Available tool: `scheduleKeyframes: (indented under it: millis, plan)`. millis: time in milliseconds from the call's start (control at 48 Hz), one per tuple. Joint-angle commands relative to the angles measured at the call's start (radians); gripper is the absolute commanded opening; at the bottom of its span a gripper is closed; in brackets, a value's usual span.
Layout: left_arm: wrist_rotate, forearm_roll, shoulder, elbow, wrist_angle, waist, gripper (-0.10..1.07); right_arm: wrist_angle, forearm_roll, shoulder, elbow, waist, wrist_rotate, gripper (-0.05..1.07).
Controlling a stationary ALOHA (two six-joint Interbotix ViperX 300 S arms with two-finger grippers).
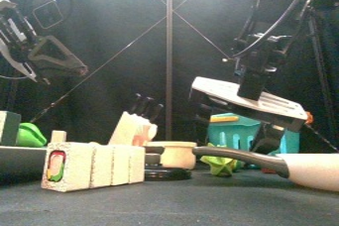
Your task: Grab cleaver
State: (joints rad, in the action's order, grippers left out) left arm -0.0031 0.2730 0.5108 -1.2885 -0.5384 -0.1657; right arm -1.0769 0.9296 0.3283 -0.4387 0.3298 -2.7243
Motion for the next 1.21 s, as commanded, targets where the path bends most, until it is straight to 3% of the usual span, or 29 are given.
scheduleKeyframes:
  millis: [0, 208, 396, 542, 646, 854, 1188]
  plan:
    - [-0.002, -0.002, -0.002, 0.011, -0.003, -0.002, 0.12, -0.006, 0.006, -0.081, -0.009, 0.003, 0.005, 1.00]
    - [-0.002, -0.002, -0.002, 0.011, -0.003, 0.000, 0.12, -0.006, 0.094, -0.201, -0.052, 0.012, 0.008, 1.00]
    - [0.000, -0.002, -0.002, 0.015, -0.003, 0.000, 0.12, 0.017, 0.324, -0.275, -0.087, 0.017, 0.008, 1.00]
    - [0.000, 0.000, 0.008, 0.028, -0.012, 0.009, 0.12, 0.137, 0.505, -0.304, -0.091, 0.006, 0.011, 1.00]
    - [0.000, 0.000, 0.017, 0.028, -0.015, 0.012, 0.12, 0.311, 0.620, -0.322, -0.091, -0.063, 0.011, 1.00]
    - [0.000, 0.000, 0.017, 0.008, -0.015, 0.012, 0.12, 0.606, 0.746, -0.356, -0.089, -0.221, 0.012, 1.00]
    - [0.000, 0.000, 0.017, -0.006, -0.012, 0.012, 0.12, 0.813, 0.956, -0.423, -0.048, -0.391, 0.012, 1.00]
